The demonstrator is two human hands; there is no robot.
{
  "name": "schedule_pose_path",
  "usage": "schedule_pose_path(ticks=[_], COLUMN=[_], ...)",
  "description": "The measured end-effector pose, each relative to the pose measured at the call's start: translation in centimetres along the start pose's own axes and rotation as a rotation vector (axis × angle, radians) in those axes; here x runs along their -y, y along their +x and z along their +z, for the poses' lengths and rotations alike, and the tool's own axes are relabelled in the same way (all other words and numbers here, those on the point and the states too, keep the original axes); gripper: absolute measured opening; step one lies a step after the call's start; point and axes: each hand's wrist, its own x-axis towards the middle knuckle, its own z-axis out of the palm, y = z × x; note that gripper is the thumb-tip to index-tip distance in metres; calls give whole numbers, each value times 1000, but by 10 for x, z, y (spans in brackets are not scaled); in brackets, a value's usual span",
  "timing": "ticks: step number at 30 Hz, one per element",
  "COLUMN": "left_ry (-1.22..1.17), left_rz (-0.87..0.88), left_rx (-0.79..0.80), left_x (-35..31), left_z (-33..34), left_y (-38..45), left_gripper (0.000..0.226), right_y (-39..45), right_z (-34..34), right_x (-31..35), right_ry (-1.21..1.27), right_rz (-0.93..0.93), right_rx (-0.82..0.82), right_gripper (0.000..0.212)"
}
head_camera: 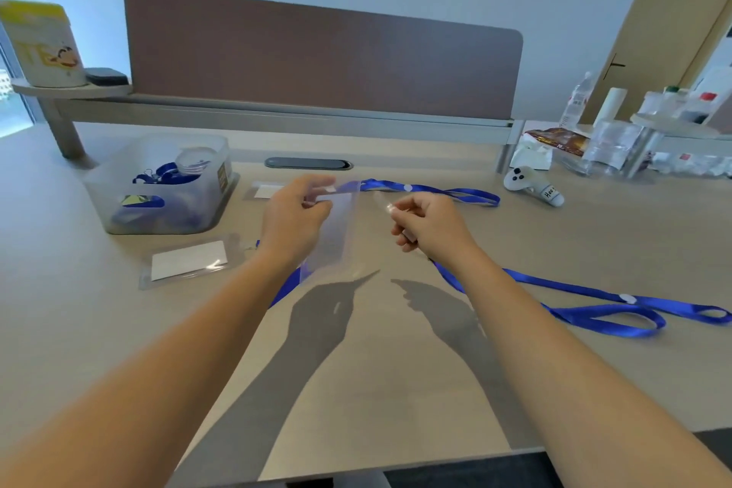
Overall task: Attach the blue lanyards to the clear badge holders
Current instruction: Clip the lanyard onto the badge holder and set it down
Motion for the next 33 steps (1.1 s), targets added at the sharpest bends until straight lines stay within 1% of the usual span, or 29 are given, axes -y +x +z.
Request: schedule_pose_path(ticks=[2, 4, 7, 10, 13, 15, 18, 20, 23, 27, 28, 30, 31, 33], left_ry=[-151, -251, -318, -291, -212, -116, 92, 157, 148, -106, -136, -101, -39, 119], left_rz=[-98, -177, -209, -167, -97, -24, 91, 132, 156, 66, 60, 81, 111, 223], left_rx=[17, 35, 46, 59, 66, 52, 11, -3, 3, 85, 101, 102, 86, 44], left_x=[-4, -5, -9, -11, -10, -8, -4, -3, -4, -7, -7, -6, -4, 0], left_z=[-1, -1, -2, -4, -6, -8, -10, -11, -13, -14, -14, -15, -16, -19], left_y=[0, -1, -4, -7, -8, -9, -10, -11, -12, -12, -12, -9, -9, -7], left_gripper=[32, 28, 24, 25, 28, 29, 31, 32, 33, 36, 36, 36, 36, 36], right_y=[0, 1, -1, -3, -5, -6, -6, -7, -6, -6, -6, -6, -7, -8], right_z=[4, 9, 14, 18, 21, 21, 23, 24, 26, 29, 30, 31, 32, 31], right_x=[11, 20, 30, 35, 40, 42, 44, 46, 46, 46, 47, 47, 48, 50], right_ry=[87, 127, 152, 107, 34, 18, 8, 8, 119, 258, 287, 345, 370, 410], right_rz=[0, 19, 49, 55, 59, 59, 58, 60, 77, 92, 93, 113, 132, 180], right_rx=[0, 4, 27, 46, 43, 42, 38, 40, 52, 96, 108, 136, 150, 167], right_gripper=[14, 21, 25, 27, 29, 29, 27, 26, 25, 20, 19, 20, 21, 24])
